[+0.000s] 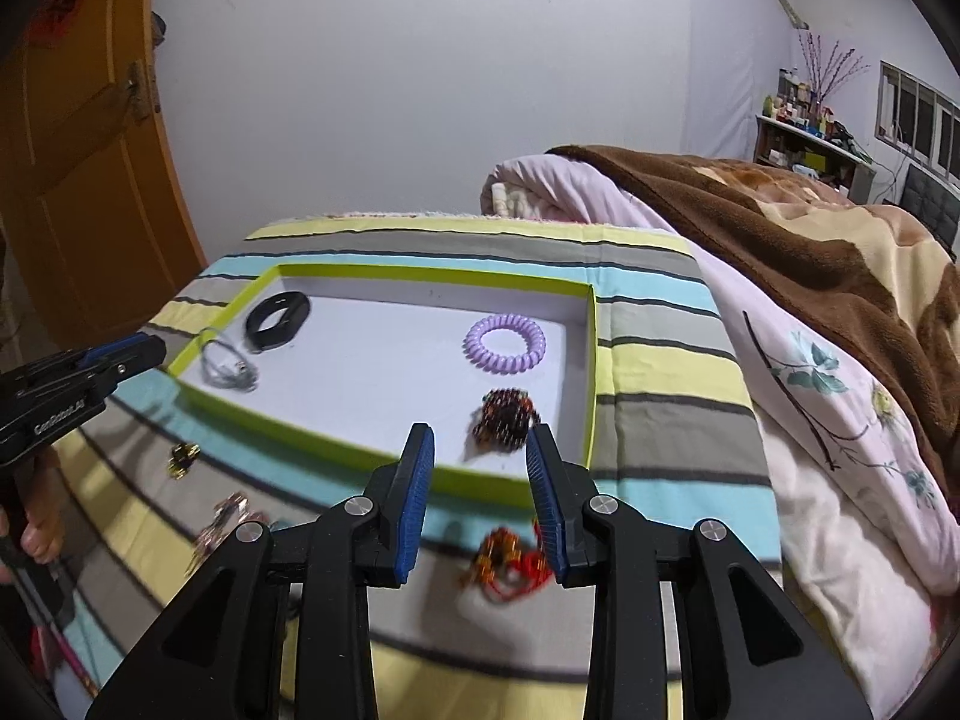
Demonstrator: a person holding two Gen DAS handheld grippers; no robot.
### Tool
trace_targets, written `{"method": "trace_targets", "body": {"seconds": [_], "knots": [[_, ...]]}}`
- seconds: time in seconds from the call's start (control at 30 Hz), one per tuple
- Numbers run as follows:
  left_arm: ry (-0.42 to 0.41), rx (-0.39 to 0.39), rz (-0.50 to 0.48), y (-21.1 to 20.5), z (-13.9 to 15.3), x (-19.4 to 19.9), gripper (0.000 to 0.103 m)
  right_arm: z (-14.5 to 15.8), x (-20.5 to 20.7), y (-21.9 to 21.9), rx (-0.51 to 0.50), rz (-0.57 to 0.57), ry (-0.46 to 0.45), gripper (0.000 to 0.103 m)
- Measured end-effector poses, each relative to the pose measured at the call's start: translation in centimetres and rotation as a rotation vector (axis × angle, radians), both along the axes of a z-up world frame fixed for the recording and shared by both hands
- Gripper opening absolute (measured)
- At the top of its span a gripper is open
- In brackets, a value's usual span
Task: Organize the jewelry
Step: 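Lift both open tools out of the box back over the jewelry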
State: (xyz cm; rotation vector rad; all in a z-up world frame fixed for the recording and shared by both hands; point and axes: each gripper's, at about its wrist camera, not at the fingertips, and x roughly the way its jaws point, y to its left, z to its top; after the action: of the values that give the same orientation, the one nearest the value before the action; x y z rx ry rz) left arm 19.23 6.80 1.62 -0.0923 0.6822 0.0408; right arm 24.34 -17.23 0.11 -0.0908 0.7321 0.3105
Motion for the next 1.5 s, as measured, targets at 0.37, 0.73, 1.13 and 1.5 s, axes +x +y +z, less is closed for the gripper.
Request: {"method": "trace_targets", "body": {"seconds": [0.37,0.73,1.13,1.5], "knots": [[-0.055,0.006,-0.006,-1.4,1.9,-6.2,0.021,2.2,-6.4,-1.0,0.021,0.017,-0.058,0.033],[-0.107,0.013,-0.046,-4.1,3.5,-12.2,0.021,3.3,-12.3,-1.7,0.050,0.043,-0.087,0.033],[-0.104,-0.002,-0.059,-5.4,3.3,-15.0,0.021,3.3,-15.1,-2.3,0.061,0.047,-0.090,0.033],[-0.083,-0.023,-0.074,-5.9,2.6,-15.4,0.021,2.9,-15.2,-2.1,0.060,0.057,-0.082,0.033]]}}
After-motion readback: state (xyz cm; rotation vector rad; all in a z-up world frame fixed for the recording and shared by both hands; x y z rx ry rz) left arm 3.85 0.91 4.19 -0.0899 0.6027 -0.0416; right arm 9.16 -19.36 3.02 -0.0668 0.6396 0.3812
